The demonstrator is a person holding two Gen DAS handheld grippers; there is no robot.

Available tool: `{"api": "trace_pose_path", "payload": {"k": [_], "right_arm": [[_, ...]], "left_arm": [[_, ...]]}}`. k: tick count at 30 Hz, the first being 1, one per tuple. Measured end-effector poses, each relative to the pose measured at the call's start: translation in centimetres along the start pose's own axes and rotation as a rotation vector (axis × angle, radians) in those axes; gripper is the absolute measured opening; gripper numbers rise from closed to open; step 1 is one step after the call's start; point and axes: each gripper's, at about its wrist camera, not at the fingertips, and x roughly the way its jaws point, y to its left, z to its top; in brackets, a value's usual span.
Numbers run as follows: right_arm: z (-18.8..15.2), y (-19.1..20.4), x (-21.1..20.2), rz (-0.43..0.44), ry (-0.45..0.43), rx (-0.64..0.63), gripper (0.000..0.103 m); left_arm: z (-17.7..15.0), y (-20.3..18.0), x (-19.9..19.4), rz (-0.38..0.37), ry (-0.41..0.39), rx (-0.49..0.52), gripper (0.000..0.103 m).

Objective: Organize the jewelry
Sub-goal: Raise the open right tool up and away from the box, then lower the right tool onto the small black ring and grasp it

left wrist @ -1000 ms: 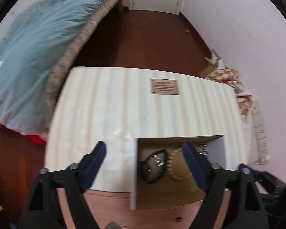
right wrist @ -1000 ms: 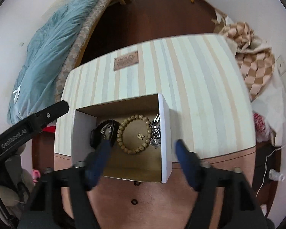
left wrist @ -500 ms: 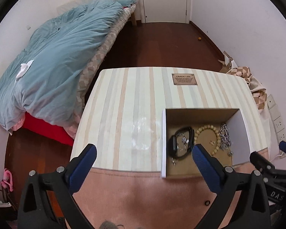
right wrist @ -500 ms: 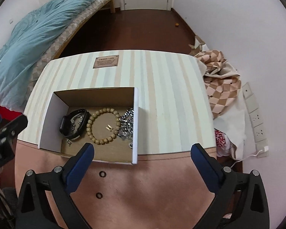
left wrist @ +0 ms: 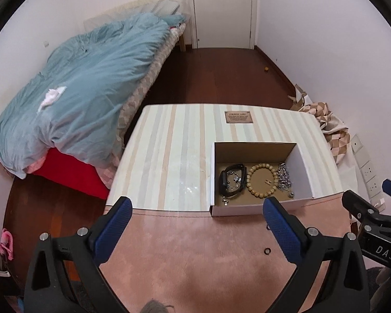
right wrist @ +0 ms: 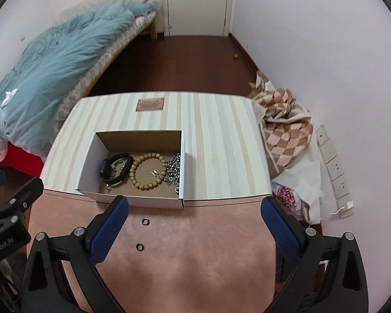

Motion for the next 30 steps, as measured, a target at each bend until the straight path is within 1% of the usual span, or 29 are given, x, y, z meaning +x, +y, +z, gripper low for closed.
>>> {"api": "trace_pose_path", "payload": {"k": [5, 10, 14, 17, 19, 21, 22, 24, 25, 26, 27, 28, 30], "right_arm": [[-1.1, -0.4, -4.0, 0.008, -0.058, 0.015, 0.102], [-1.7, -1.0, -8.0, 0.016, -0.125, 0.035, 0.102], [-1.8, -1.1, -10.0, 0.028, -0.156, 0.038, 0.102], [-1.8, -1.4, -10.1, 0.041, -0.147, 0.047, 0.102], [-2.1, -1.6, -8.8, 0.046, -0.12, 0.06, 0.102], [-2.8, -1.6, -6.8, 0.057, -0.081, 0.067, 0.102], [-3.5, -1.5, -5.2, 0.061, -0.048, 0.073, 0.102], [-4.9, -1.1, -1.5, 0.095, 0.017, 0.079, 0.101], [-5.7, -0.9, 0.1, 0.113, 0.045, 0.081, 0.092], [-6.5, -0.5, 1.8, 0.125, 0.076, 0.079, 0.085], [-7.4, 0.1, 3.6, 0.135, 0.111, 0.071, 0.069], [-8.0, 0.5, 4.9, 0.141, 0.129, 0.064, 0.062], [-9.3, 1.6, 7.1, 0.155, 0.155, 0.039, 0.058]], "left_arm": [[-0.6, 0.2, -3.6, -0.013, -0.047, -0.02, 0.102], [-1.2, 0.8, -6.4, -0.032, -0.074, -0.046, 0.102], [-1.5, 1.0, -8.0, -0.031, -0.099, -0.053, 0.102], [-1.6, 1.0, -8.1, -0.012, -0.097, -0.055, 0.102], [-1.9, 1.0, -7.4, 0.018, -0.087, -0.057, 0.102], [-2.5, 1.0, -5.8, 0.046, -0.059, -0.055, 0.102], [-2.9, 1.1, -5.0, 0.053, -0.047, -0.053, 0.102], [-4.3, 1.1, -2.3, 0.058, 0.006, -0.041, 0.102], [-5.2, 1.1, -0.6, 0.058, 0.043, -0.033, 0.102], [-6.2, 1.2, 1.4, 0.052, 0.097, -0.028, 0.102], [-7.1, 1.3, 3.3, 0.051, 0.151, -0.023, 0.102], [-7.8, 1.5, 4.8, 0.056, 0.196, -0.022, 0.102], [-9.5, 1.8, 7.7, 0.061, 0.278, -0.013, 0.102]]}}
